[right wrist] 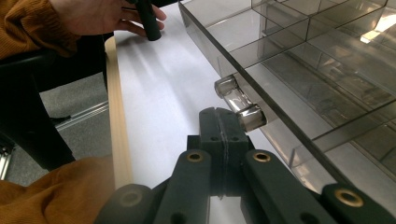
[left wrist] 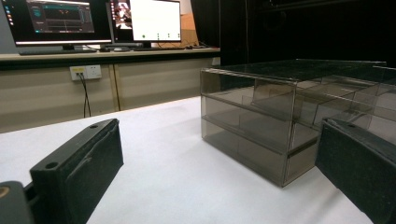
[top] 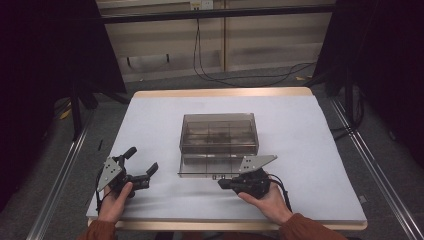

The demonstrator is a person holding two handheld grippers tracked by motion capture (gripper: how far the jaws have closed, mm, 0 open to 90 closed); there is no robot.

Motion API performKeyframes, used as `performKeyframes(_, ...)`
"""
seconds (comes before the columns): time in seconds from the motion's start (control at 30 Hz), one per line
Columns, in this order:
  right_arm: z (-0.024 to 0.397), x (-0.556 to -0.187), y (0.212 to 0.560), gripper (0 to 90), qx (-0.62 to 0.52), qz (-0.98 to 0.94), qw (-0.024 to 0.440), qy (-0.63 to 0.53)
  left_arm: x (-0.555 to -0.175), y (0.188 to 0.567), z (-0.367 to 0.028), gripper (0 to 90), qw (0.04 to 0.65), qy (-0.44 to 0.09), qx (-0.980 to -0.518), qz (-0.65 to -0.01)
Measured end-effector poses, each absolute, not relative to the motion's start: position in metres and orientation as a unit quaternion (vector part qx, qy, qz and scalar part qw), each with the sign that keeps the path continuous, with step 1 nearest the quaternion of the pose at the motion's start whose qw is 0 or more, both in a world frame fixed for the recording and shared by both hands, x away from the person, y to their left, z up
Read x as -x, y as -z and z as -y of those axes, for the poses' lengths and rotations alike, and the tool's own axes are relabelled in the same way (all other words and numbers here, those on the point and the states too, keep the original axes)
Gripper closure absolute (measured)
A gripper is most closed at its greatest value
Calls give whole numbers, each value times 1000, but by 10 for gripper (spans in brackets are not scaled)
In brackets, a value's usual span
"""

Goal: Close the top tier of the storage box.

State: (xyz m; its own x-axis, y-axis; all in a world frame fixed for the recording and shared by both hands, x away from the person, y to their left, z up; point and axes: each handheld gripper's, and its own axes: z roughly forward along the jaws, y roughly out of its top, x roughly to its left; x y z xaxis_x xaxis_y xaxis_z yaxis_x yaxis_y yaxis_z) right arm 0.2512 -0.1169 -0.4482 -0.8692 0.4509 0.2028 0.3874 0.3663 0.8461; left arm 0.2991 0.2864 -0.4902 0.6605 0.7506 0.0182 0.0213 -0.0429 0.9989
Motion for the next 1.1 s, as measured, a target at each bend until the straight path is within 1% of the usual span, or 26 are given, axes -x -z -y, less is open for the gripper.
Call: performKeyframes(1.1,117,-259,447,900,-263,-821,40,-504,-299,490,-286,10,628,-289,-661,-292)
